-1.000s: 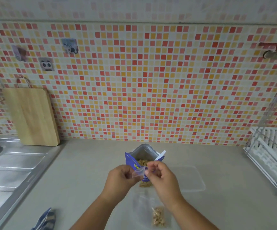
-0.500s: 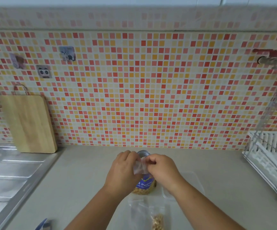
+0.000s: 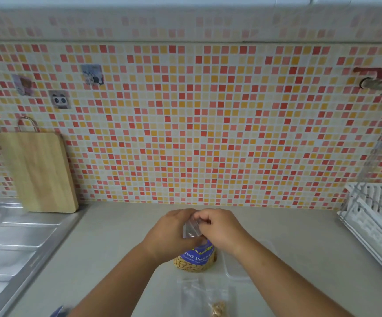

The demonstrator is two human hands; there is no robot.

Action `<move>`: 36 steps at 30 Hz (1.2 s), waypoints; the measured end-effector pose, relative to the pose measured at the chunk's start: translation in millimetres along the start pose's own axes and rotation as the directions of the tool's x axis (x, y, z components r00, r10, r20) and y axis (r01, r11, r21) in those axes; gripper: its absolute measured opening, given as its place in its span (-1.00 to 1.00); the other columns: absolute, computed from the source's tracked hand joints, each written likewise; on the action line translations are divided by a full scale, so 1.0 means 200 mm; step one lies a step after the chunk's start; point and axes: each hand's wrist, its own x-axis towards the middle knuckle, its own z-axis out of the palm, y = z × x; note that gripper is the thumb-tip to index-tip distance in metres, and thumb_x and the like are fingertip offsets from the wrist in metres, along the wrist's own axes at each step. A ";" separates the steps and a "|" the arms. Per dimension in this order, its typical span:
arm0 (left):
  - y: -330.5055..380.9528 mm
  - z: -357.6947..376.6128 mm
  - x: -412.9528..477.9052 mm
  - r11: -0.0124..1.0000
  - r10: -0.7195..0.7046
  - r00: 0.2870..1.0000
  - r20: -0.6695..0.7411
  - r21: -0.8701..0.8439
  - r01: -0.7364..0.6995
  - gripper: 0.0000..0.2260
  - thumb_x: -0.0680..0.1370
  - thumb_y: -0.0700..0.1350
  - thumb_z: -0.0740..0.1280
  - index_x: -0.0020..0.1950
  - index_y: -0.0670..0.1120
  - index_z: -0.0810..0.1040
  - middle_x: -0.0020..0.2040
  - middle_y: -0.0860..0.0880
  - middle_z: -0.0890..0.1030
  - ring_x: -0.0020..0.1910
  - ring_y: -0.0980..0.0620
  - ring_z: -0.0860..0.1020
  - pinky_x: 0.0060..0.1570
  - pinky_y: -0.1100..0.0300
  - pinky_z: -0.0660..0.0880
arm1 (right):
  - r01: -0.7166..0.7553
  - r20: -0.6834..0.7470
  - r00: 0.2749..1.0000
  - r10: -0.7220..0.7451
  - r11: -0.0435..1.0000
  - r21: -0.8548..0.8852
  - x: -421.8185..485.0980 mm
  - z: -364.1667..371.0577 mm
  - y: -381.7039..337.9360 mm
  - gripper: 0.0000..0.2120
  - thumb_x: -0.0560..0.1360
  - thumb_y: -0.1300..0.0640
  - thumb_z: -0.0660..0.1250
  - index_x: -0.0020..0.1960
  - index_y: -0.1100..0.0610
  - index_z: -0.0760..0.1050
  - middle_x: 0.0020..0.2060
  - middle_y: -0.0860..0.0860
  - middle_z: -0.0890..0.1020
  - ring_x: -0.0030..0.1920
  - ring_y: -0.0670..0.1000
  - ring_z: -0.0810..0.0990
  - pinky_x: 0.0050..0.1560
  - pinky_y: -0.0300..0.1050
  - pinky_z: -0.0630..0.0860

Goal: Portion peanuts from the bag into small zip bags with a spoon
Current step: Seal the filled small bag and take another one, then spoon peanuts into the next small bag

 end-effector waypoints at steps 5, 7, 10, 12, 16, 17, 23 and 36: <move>-0.06 -0.01 0.00 1.000 0.002 1.000 0.004 -0.030 -0.002 -0.73 0.44 0.12 0.38 0.09 0.11 0.50 0.02 0.19 0.57 0.01 0.21 0.48 -0.02 0.33 0.41 | 0.012 -0.117 0.993 -0.012 1.000 -0.003 0.02 -0.04 0.00 -0.71 0.54 0.26 0.17 0.03 0.01 0.63 -0.04 -0.11 0.62 -0.01 -0.13 0.55 -0.09 -0.44 0.43; -0.09 -0.01 -0.01 0.999 -0.016 1.000 0.018 -0.031 0.017 -0.72 0.45 0.12 0.37 0.13 0.12 0.48 0.07 0.17 0.56 0.04 0.18 0.49 -0.02 0.36 0.40 | -0.014 -0.155 0.987 -0.030 0.961 -0.275 0.06 -0.05 0.03 -0.74 0.55 0.19 0.18 0.08 -0.02 0.60 0.10 -0.06 0.57 0.15 -0.04 0.47 0.11 -0.21 0.46; -0.10 0.00 -0.01 0.999 -0.023 0.999 0.044 -0.022 0.024 -0.70 0.49 0.13 0.34 0.18 0.11 0.45 0.11 0.16 0.54 0.06 0.16 0.48 0.00 0.36 0.40 | -0.068 -0.009 0.996 0.086 0.713 -0.698 0.11 -0.02 0.07 -0.73 0.54 0.10 0.20 0.20 0.00 0.54 0.22 0.01 0.47 0.32 0.13 0.30 0.25 0.00 0.38; -0.09 0.01 -0.01 0.999 -0.027 0.998 0.055 -0.018 0.028 -0.71 0.51 0.12 0.31 0.19 0.09 0.44 0.10 0.15 0.55 0.06 0.17 0.49 0.03 0.31 0.45 | -0.104 0.037 0.979 0.202 0.640 -0.761 0.14 0.01 0.08 -0.66 0.52 0.12 0.22 0.29 0.09 0.47 0.23 0.05 0.44 0.30 0.14 0.32 0.22 -0.02 0.38; -0.09 0.01 0.02 0.998 -0.069 0.995 0.076 -0.008 0.070 -0.71 0.54 0.10 0.28 0.21 0.04 0.44 0.12 0.09 0.59 0.07 0.14 0.53 0.10 0.21 0.51 | -0.220 -0.006 0.952 0.308 0.668 -0.711 0.18 0.04 0.06 -0.54 0.49 0.20 0.28 0.38 0.18 0.36 0.23 0.10 0.41 0.23 0.10 0.44 0.13 -0.10 0.46; -0.09 0.02 0.02 0.996 -0.083 0.993 0.086 -0.006 0.083 -0.71 0.54 0.10 0.27 0.22 0.03 0.44 0.14 0.07 0.59 0.09 0.13 0.54 0.11 0.19 0.51 | -0.243 -0.013 0.944 0.331 0.665 -0.707 0.20 0.05 0.06 -0.53 0.48 0.21 0.29 0.38 0.19 0.35 0.24 0.11 0.41 0.22 0.10 0.45 0.11 -0.12 0.46; -0.12 0.02 0.02 0.982 -0.186 0.972 0.144 -0.004 0.188 -0.71 0.58 0.10 0.20 0.24 0.02 0.41 0.23 0.03 0.57 0.14 0.08 0.54 0.10 0.19 0.52 | -0.177 0.028 0.949 0.314 0.605 -0.776 0.21 0.02 0.03 -0.62 0.54 0.19 0.25 0.34 0.21 0.39 0.26 0.15 0.47 0.28 0.15 0.42 0.17 -0.10 0.41; -0.14 0.03 0.02 0.969 -0.223 0.965 0.140 -0.077 0.235 -0.71 0.60 0.07 0.18 0.26 -0.03 0.42 0.23 -0.02 0.57 0.05 0.11 0.51 -0.02 0.31 0.43 | -0.356 0.066 0.814 0.577 0.586 -0.728 0.29 0.19 0.07 -0.50 0.51 0.19 0.29 0.43 0.15 0.29 0.27 0.06 0.50 0.22 0.04 0.51 0.04 -0.18 0.44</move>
